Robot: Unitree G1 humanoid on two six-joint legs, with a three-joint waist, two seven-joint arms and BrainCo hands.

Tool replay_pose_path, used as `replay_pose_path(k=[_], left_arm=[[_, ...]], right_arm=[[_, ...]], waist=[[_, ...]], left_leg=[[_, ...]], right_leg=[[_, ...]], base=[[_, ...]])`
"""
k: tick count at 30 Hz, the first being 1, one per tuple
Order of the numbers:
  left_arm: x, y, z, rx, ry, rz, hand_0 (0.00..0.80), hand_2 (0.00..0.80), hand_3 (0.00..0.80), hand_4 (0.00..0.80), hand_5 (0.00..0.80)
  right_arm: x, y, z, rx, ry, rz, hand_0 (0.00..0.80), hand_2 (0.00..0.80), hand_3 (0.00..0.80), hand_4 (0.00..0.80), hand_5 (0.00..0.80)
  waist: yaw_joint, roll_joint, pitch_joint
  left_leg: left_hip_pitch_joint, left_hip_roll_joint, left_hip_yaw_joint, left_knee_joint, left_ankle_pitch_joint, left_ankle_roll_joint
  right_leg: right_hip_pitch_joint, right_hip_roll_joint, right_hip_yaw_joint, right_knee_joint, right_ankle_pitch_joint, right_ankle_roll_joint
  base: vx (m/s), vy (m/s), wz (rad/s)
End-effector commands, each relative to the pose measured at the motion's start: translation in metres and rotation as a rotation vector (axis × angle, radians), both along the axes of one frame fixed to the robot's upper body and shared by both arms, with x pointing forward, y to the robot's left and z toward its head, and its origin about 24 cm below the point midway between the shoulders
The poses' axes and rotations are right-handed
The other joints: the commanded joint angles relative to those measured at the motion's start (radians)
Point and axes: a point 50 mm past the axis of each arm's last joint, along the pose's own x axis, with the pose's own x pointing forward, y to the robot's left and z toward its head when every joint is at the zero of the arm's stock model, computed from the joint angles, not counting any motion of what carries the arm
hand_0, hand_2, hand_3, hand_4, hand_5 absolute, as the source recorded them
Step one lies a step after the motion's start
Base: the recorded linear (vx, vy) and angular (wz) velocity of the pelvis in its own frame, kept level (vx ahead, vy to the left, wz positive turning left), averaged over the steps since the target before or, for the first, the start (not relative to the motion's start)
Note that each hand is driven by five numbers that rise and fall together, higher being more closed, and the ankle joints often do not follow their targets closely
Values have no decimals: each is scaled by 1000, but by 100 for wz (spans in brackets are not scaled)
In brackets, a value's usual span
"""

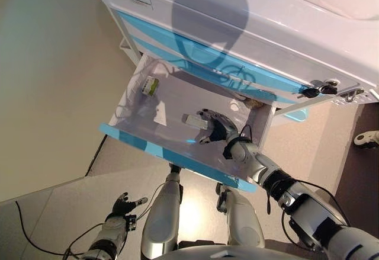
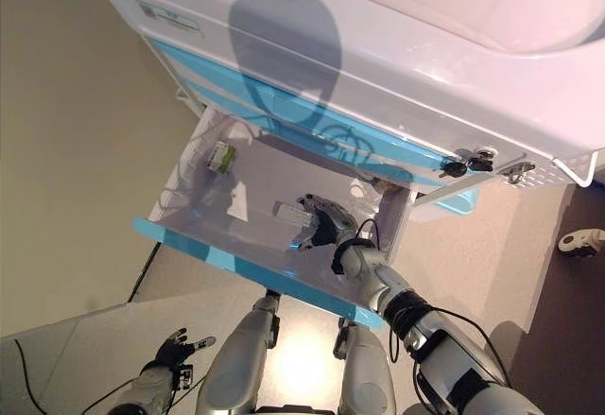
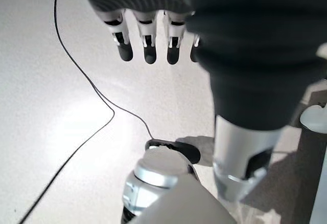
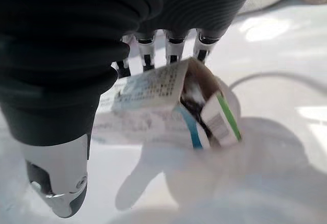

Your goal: Open the drawer and pick up the medicine

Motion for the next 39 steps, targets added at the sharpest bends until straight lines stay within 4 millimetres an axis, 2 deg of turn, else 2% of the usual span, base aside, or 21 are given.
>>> replay_pose_path(k=[1,6,13,20,24,25,29,32,35,39], left_arm=[[2,-1,0,4,-8,14,0,0,0,0,0],[2,-2,0,4,-3,15,0,0,0,0,0],[2,-3,0,5,-10,11,0,0,0,0,0],[-3,7,1,7,-5,48,0,0,0,0,0],[-13,13,-3,8,40,63,0,0,0,0,0],[-20,16,-4,7,59,76,0,0,0,0,0],[-35,22,-9,-2,116,103,0,0,0,0,0],[-43,25,-11,-11,153,102,0,0,0,0,0],[-47,26,-12,-22,166,89,0,0,0,0,0],[-53,31,-12,-48,178,83,0,0,0,0,0]], right_arm=[[-12,22,-20,-64,61,80,800,800,800,800,800],[-14,22,-22,-63,65,86,800,800,800,800,800],[-10,18,-10,-10,7,68,800,800,800,800,800],[-6,-5,24,115,-101,31,800,800,800,800,800],[-12,-16,34,169,-108,37,800,800,800,800,800],[-19,-23,38,214,-88,49,800,800,800,800,800],[-37,-30,47,356,11,127,800,800,800,800,800],[-51,-40,42,488,134,147,800,800,800,800,800],[-63,-41,45,621,262,227,800,800,800,800,800],[-73,-30,67,739,474,451,800,800,800,800,800]], waist=[[28,9,-7],[26,7,-12],[13,-3,-33],[-16,-20,-84],[-36,-36,-118],[-50,-42,-142],[-74,-48,-198],[-84,-48,-239],[-92,-45,-272],[-89,-46,-316]], left_leg=[[-19,-65,9,19,-34,20],[-14,-64,4,8,-31,19],[9,-49,18,-19,-28,17],[58,-16,48,-54,-30,10],[91,5,68,-81,-27,7],[117,17,81,-104,-21,5],[176,35,103,-153,-6,-3],[223,42,105,-181,1,-10],[260,46,112,-185,-3,-17],[302,56,120,-196,-5,-27]], right_leg=[[-15,-46,5,68,-11,37],[-12,-46,3,65,-11,39],[-6,-36,17,42,-4,43],[22,-4,45,-3,-4,41],[42,15,59,-30,0,38],[57,27,67,-47,3,37],[103,51,74,-86,5,34],[148,62,68,-106,-1,31],[189,68,65,-115,-10,26],[235,76,60,-140,-13,22]], base=[[9,-11,6],[27,-9,7],[30,-14,3],[55,-45,-7],[70,-68,-29],[80,-70,-26],[102,-70,-31],[98,-80,-21],[87,-56,0],[66,-47,0]])
